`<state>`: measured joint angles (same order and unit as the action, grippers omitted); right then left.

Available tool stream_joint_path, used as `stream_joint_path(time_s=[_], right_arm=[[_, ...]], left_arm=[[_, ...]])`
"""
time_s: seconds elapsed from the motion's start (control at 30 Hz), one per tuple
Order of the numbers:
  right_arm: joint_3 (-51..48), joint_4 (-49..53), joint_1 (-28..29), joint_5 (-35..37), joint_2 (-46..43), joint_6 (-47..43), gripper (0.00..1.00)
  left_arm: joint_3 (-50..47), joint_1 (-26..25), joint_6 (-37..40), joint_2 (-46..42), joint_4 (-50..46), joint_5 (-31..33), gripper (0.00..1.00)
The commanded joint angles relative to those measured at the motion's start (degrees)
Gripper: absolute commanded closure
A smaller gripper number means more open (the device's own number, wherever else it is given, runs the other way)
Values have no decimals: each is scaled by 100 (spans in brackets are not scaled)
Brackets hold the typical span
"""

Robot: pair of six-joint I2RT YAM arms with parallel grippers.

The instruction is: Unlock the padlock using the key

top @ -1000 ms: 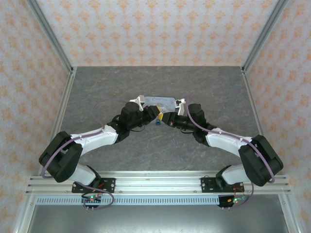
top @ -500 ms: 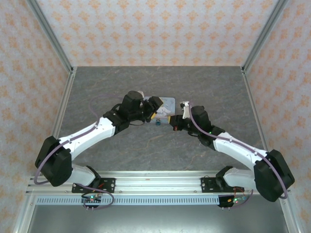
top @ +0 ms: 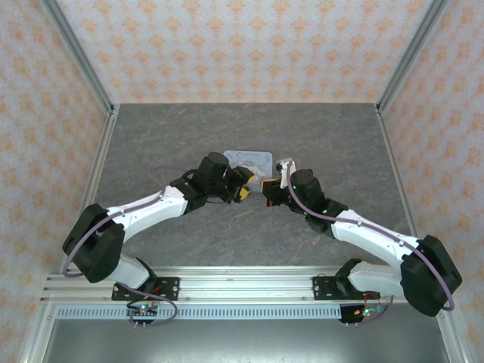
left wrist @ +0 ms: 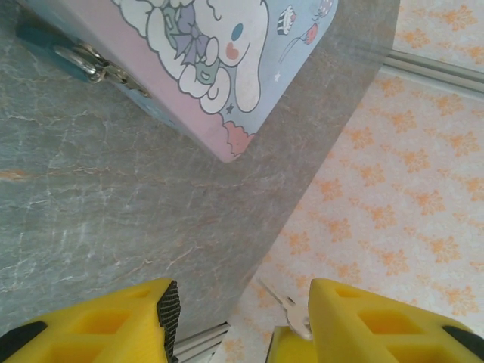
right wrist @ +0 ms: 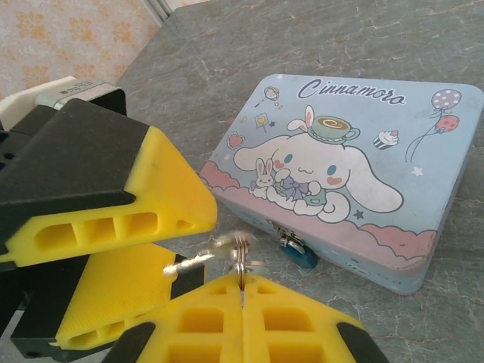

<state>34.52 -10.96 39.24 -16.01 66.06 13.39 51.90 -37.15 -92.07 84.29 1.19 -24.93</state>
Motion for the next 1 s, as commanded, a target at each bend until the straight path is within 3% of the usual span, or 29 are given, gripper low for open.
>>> stream_joint_path(time_s=[0.0, 0.7, 0.97], right_arm=[[103, -262, 48, 127, 45, -91, 100], [11, -615, 95, -60, 286, 243, 100], [-102, -1028, 97, -376, 524, 748, 100]], left_arm=[[-11, -43, -230, 120, 231, 5, 50], [-16, -48, -428, 483, 752, -64, 49], [-101, -48, -445, 465, 874, -76, 59]])
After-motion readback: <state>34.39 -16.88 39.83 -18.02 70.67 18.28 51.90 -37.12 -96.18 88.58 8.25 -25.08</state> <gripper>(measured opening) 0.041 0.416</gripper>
